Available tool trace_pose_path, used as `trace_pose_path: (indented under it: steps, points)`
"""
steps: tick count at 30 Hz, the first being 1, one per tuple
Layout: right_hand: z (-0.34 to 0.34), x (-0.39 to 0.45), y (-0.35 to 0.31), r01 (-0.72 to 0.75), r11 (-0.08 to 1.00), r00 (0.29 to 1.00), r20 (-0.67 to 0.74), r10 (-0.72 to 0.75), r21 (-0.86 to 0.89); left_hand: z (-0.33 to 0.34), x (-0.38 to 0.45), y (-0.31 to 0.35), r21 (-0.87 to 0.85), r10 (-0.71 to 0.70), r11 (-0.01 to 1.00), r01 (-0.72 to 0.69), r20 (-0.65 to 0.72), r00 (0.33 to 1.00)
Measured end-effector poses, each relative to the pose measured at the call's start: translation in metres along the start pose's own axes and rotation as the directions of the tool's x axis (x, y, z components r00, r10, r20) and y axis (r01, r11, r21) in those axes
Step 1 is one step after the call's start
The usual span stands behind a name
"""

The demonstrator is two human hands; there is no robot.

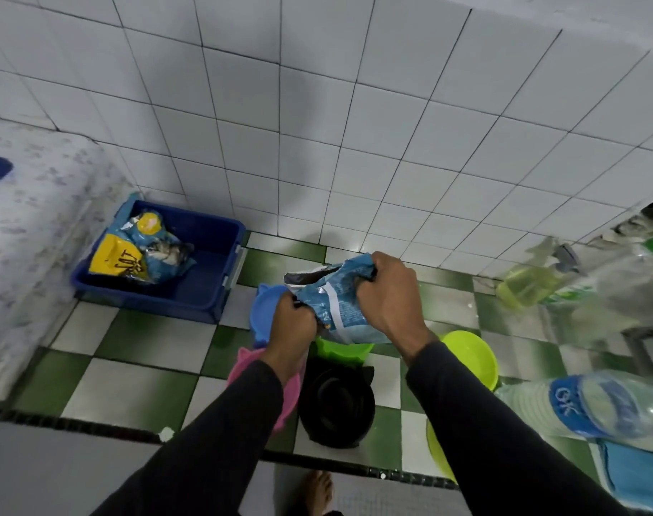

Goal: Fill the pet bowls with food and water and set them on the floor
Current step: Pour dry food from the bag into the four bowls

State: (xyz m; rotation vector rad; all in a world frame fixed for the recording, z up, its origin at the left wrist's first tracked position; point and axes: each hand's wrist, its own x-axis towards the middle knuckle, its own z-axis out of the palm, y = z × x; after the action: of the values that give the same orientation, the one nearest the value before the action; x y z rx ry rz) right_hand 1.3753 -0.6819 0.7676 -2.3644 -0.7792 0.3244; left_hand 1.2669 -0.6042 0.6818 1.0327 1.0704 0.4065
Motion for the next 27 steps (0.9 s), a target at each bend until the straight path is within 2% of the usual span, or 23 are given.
trace_pose_path:
  steps: [8,27]
  points:
    - [0.011,0.016,0.01,0.102,0.977,0.993,0.072,-0.09,-0.186,0.02,0.007,-0.018,-0.241,-0.149,0.96,0.142,-0.014,0.989]
    - [0.037,0.029,-0.004,0.17,0.901,0.98,0.163,-0.113,-0.399,0.016,0.025,-0.031,-0.304,-0.317,0.892,0.335,0.11,0.942]
